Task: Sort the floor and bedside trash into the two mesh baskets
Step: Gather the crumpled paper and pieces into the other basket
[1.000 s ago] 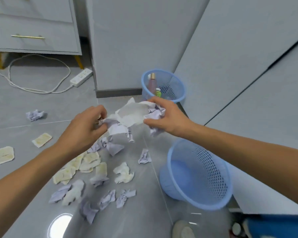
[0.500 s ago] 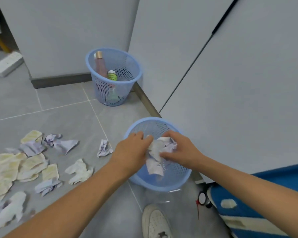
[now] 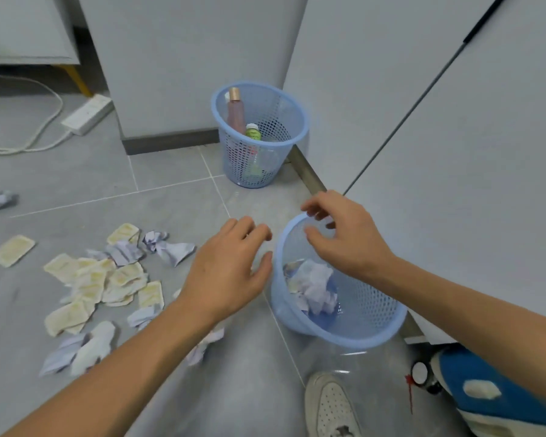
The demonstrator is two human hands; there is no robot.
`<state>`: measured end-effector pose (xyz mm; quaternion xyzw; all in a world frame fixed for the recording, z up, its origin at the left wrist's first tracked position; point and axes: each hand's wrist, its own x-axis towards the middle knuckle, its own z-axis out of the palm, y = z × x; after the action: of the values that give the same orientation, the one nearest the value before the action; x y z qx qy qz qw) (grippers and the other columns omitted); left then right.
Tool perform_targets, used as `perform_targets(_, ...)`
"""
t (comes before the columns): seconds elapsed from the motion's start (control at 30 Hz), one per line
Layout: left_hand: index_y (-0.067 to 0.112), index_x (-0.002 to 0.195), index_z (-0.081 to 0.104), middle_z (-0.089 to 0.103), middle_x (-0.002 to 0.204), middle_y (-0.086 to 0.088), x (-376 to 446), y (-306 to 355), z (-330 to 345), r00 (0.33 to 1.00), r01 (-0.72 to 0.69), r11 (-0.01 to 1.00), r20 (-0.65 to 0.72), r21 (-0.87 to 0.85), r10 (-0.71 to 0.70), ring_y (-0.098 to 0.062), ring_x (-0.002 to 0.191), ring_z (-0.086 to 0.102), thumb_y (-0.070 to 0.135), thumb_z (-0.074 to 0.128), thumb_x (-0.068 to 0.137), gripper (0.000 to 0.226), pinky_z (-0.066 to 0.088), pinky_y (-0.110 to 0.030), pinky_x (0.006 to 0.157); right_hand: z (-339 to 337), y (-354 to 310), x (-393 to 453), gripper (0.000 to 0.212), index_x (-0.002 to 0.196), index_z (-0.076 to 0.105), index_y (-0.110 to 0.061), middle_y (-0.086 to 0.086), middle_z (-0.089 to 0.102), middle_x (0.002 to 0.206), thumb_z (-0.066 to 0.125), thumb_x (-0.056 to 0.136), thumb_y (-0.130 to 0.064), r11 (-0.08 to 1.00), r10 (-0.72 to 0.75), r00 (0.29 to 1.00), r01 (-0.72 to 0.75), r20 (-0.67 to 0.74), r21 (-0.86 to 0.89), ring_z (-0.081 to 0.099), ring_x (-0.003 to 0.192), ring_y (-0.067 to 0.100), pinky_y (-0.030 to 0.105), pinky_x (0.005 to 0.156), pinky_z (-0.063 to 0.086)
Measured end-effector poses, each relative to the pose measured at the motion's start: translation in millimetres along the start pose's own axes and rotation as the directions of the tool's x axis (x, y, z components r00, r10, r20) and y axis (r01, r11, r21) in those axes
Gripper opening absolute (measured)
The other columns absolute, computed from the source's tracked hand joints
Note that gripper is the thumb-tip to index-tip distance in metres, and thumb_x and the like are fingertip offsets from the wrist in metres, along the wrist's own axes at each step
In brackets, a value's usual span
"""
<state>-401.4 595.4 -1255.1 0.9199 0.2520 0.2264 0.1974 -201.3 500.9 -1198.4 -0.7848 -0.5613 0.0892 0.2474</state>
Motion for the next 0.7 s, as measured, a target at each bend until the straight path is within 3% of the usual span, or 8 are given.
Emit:
perform_targets(0.07, 0.026, 0.113, 0.059, 0.058, 0.104, 0.004, -24, -37, -9, 0.985, 0.171, 0.984, 0.012, 0.045, -0.172, -0.021, 0.101, 0.056, 0.042, 0.059, 0.092, 0.027, 0.050, -0.036, 0.067, 23, -37, 28, 0.029, 0.113, 0.062, -0.023, -0.004, 0.060, 0.106, 0.067, 0.084, -0.024, 0.996, -0.087, 0.993, 0.087, 0.078, 0.015, 0.059, 0.097, 0.013, 0.032, 0.085, 0.052)
perform_targets(0.13, 0.028, 0.120, 0.058, 0.057, 0.110, 0.002, -55, -65, -9, 0.937, 0.323, 0.938, 0.099, 0.123, -0.336, -0.025, 0.105, 0.057, 0.056, 0.051, 0.087, 0.044, 0.054, -0.039, 0.071, 62, -70, 52, 0.038, 0.120, 0.060, -0.024, 0.001, 0.054, 0.116, 0.069, 0.084, -0.027, 0.994, -0.111, 0.957, 0.111, 0.270, 0.016, 0.057, 0.105, 0.020, 0.035, 0.091, 0.048)
perform_targets(0.27, 0.038, 0.142, 0.044, 0.044, 0.140, -0.005, -110, -84, 15, 0.788, 0.465, 0.848, 0.318, 0.254, -0.528, -0.033, 0.129, 0.044, 0.078, 0.035, 0.071, 0.083, 0.051, -0.046, 0.092, 157, -98, 72, 0.057, 0.136, 0.048, -0.025, 0.010, 0.036, 0.137, 0.067, 0.082, -0.025, 0.983, 0.031, 0.796, 0.087, 0.605, -0.165, 0.045, 0.119, 0.042, 0.042, 0.104, 0.042)
perform_targets(0.4, 0.048, 0.157, 0.005, -0.004, 0.169, -0.010, -135, -95, 56, 0.673, 0.536, 0.793, 0.420, 0.290, -0.609, -0.041, 0.155, -0.001, 0.086, 0.056, 0.071, 0.107, 0.025, -0.059, 0.118, 227, -74, 75, 0.073, 0.144, 0.032, -0.029, 0.013, 0.011, 0.153, 0.066, 0.080, -0.033, 0.887, 0.320, 0.712, 0.007, 0.625, -0.462, 0.019, 0.140, 0.059, 0.063, 0.108, 0.040)
perform_targets(0.47, 0.050, 0.157, -0.006, -0.021, 0.169, -0.009, -139, -99, 75, 0.671, 0.532, 0.800, 0.438, 0.278, -0.599, -0.044, 0.154, -0.014, 0.087, 0.060, 0.067, 0.118, 0.012, -0.066, 0.120, 250, -54, 72, 0.083, 0.149, 0.022, -0.028, 0.018, -0.001, 0.160, 0.062, 0.078, -0.044, 0.821, 0.429, 0.672, -0.012, 0.603, -0.571, 0.008, 0.144, 0.062, 0.070, 0.111, 0.029)
perform_targets(0.53, 0.050, 0.157, -0.008, -0.026, 0.168, -0.007, -140, -103, 91, 0.696, 0.490, 0.820, 0.434, 0.295, -0.572, -0.044, 0.153, -0.019, 0.087, 0.060, 0.067, 0.118, 0.004, -0.069, 0.118, 263, -41, 68, 0.089, 0.153, 0.013, -0.023, 0.025, -0.002, 0.161, 0.059, 0.082, -0.049, 0.784, 0.505, 0.633, -0.054, 0.586, -0.618, 0.016, 0.144, 0.061, 0.067, 0.115, 0.024)
perform_targets(0.6, 0.051, 0.157, 0.008, -0.013, 0.171, -0.009, -142, -106, 105, 0.733, 0.447, 0.835, 0.404, 0.321, -0.548, -0.045, 0.154, -0.011, 0.083, 0.057, 0.070, 0.105, 0.001, -0.071, 0.115, 268, -35, 64, 0.085, 0.153, 0.012, -0.016, 0.027, 0.011, 0.156, 0.059, 0.087, -0.042, 0.779, 0.506, 0.652, -0.064, 0.565, -0.624, 0.028, 0.140, 0.053, 0.057, 0.115, 0.030)
perform_targets(0.7, 0.037, 0.131, 0.055, 0.050, 0.145, -0.014, -150, -113, 114, 0.819, 0.371, 0.869, 0.326, 0.327, -0.473, -0.043, 0.136, 0.038, 0.063, 0.066, 0.068, 0.069, 0.032, -0.067, 0.101, 269, -31, 64, 0.070, 0.145, 0.023, -0.014, 0.022, 0.023, 0.146, 0.062, 0.088, -0.024, 0.789, 0.420, 0.732, -0.001, 0.537, -0.615, 0.035, 0.130, 0.045, 0.046, 0.106, 0.037)
